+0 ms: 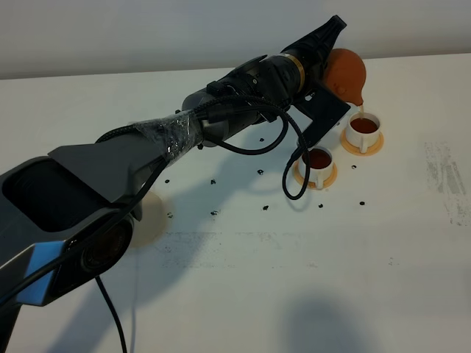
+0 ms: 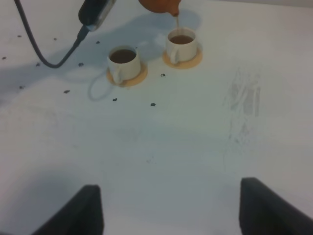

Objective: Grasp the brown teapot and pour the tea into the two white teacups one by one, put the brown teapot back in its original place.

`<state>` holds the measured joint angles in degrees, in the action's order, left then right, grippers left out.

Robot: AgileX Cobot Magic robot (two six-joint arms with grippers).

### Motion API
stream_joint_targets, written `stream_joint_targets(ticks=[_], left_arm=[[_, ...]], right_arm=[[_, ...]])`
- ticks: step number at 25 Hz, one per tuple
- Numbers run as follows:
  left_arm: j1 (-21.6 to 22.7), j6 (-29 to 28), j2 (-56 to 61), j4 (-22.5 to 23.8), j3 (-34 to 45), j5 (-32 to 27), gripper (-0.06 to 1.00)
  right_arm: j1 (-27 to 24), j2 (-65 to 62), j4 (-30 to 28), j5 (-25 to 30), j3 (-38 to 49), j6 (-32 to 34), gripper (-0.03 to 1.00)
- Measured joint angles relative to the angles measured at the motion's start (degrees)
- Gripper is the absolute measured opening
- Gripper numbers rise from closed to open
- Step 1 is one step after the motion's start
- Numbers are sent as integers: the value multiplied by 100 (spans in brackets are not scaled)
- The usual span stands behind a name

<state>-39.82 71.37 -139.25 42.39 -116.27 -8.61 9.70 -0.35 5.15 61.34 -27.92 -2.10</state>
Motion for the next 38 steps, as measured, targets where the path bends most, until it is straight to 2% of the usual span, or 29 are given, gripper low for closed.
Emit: stream_joint_targets(ticks=[28,31,38], left_arm=[[0,90,0,-36,0,48,10],[0,-216,0,-204,0,-80,10],[17,-1381,0,-425,0,-327,10]], right_arm=[[0,0,0,0,0,0,59],[0,0,0,0,0,0,59],[0,0,0,0,0,0,59]])
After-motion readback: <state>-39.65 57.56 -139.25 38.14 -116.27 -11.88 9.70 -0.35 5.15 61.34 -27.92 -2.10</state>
